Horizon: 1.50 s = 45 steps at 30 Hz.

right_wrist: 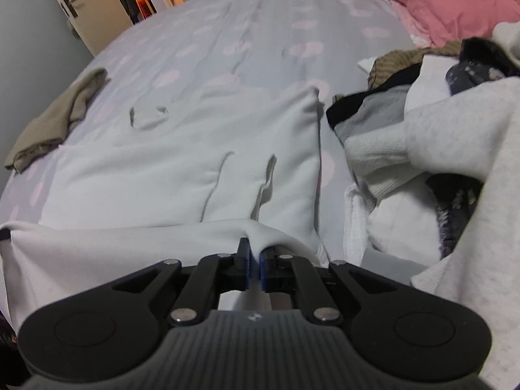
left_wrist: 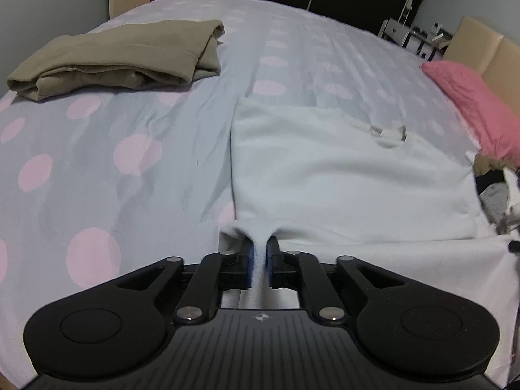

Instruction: Fold clothes

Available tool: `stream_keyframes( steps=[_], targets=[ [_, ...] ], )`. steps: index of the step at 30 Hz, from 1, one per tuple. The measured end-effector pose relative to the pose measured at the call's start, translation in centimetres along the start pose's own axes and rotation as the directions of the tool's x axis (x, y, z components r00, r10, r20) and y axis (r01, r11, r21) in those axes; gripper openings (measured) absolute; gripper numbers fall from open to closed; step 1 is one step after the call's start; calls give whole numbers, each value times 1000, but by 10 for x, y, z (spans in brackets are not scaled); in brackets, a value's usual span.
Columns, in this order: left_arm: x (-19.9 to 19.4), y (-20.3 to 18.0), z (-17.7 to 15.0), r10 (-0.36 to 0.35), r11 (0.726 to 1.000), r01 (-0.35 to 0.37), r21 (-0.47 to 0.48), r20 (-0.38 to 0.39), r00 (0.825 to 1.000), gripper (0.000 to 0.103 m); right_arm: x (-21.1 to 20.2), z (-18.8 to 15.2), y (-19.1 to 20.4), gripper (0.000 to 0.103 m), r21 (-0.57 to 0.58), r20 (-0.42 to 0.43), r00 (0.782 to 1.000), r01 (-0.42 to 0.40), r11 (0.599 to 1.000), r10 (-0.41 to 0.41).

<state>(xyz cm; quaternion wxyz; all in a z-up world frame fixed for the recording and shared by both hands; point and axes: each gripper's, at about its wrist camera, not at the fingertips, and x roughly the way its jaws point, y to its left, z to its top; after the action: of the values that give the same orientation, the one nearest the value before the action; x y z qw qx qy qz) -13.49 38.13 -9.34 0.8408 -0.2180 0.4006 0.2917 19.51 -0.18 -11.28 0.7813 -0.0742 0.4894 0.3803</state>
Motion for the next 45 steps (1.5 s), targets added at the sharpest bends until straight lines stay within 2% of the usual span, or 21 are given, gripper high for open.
stream_keyframes(
  steps=[2,4,6,10,13,16,18,20,22,24,28,31,32,35,37,40,43,45],
  targets=[
    [-9,2,-2,45,999,-45,22,18,999,21,2,-2,-1,19,-2,7,999,31,1000,-31],
    [-21,0,-4,76,996,-77,47,38,996,28,-4,-2,-3,36,-2,36,996,77,997,-77],
    [-30,-5,-8,74,994,-78,77,56,996,31,-15,-2,-4,37,-11,76,993,95,995,-94],
    [-45,-31,-25,34,971,-50,235,73,997,36,-33,-9,16,38,-113,120,991,81,990,-67],
    [-51,-59,-47,8,917,-38,396,79,997,37,-44,-19,38,46,-224,134,991,55,973,-25],
    [-54,-84,-71,-29,849,-4,529,53,998,37,-45,-40,62,46,-345,111,994,21,939,19],
    [-55,-100,-90,-62,789,39,613,17,998,37,-44,-59,76,46,-402,83,996,1,916,35],
    [-56,-115,-108,-93,716,80,694,-19,995,37,-43,-81,89,46,-460,48,998,-23,887,51],
    [-58,-128,-129,-115,635,111,765,-48,992,37,-42,-105,105,46,-539,9,998,-54,841,70],
    [-59,-139,-146,-140,566,160,809,-97,985,37,-41,-129,120,46,-622,-33,996,-89,778,88],
    [-65,-154,-184,-181,427,268,864,-209,961,42,-37,-177,152,46,-777,-140,985,-175,604,106],
    [-65,-159,-210,-164,339,319,885,-278,946,45,-34,-211,169,46,-842,-221,971,-239,484,96],
    [-63,-160,-216,-147,318,325,891,-293,945,45,-32,-220,172,46,-860,-233,969,-245,448,83],
    [-56,-163,-234,-86,261,308,915,-296,951,45,-27,-243,179,54,-908,-236,972,-229,351,26],
    [-52,-163,-242,-38,235,275,932,-274,961,45,-25,-251,179,58,-929,-213,977,-202,310,-4],
    [-41,-162,-248,32,222,234,947,-246,969,46,-22,-257,179,58,-952,-182,983,-167,257,-34],
    [-41,-162,-251,33,215,233,948,-246,969,47,-21,-261,179,58,-962,-165,985,-150,228,-48],
    [-41,-161,-254,40,200,229,953,-242,970,48,-21,-263,179,58,-968,-154,986,-139,208,-57]
  ],
)
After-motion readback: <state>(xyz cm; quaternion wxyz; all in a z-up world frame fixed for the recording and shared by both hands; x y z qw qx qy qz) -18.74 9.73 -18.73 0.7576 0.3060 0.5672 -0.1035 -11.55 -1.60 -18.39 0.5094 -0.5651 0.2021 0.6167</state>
